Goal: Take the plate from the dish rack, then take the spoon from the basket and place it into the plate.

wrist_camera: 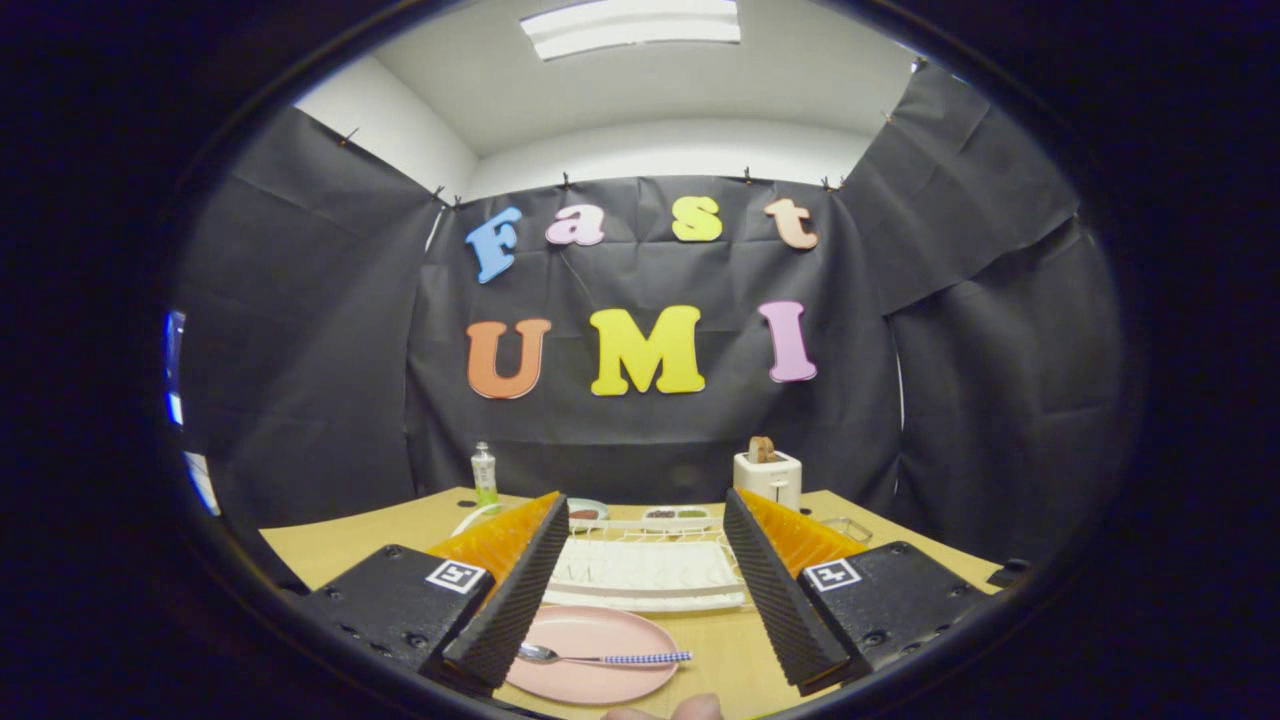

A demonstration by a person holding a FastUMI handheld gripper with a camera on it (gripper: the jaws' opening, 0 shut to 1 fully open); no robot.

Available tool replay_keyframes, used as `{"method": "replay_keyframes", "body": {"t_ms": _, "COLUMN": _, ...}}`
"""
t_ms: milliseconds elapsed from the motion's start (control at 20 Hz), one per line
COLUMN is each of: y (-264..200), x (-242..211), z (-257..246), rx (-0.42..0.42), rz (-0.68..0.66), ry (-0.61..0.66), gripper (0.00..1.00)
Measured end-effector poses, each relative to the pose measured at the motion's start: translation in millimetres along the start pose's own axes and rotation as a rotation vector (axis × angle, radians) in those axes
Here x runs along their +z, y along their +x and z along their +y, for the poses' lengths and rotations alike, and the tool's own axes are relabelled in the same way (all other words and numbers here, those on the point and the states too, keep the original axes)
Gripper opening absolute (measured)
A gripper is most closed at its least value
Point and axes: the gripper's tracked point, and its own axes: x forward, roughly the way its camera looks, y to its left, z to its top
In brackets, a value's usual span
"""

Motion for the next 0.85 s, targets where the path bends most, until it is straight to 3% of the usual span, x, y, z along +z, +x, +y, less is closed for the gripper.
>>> {"method": "replay_keyframes", "body": {"t_ms": 450, "y": -22.5, "x": 8.0, "z": -29.0, "rx": -0.029, "rz": -0.007, "ry": -0.001, "gripper": 1.00}}
{"method": "replay_keyframes", "body": {"t_ms": 850, "y": -35.0, "x": 4.9, "z": -55.4, "rx": -0.112, "rz": 0.031, "ry": -0.013, "gripper": 1.00}}
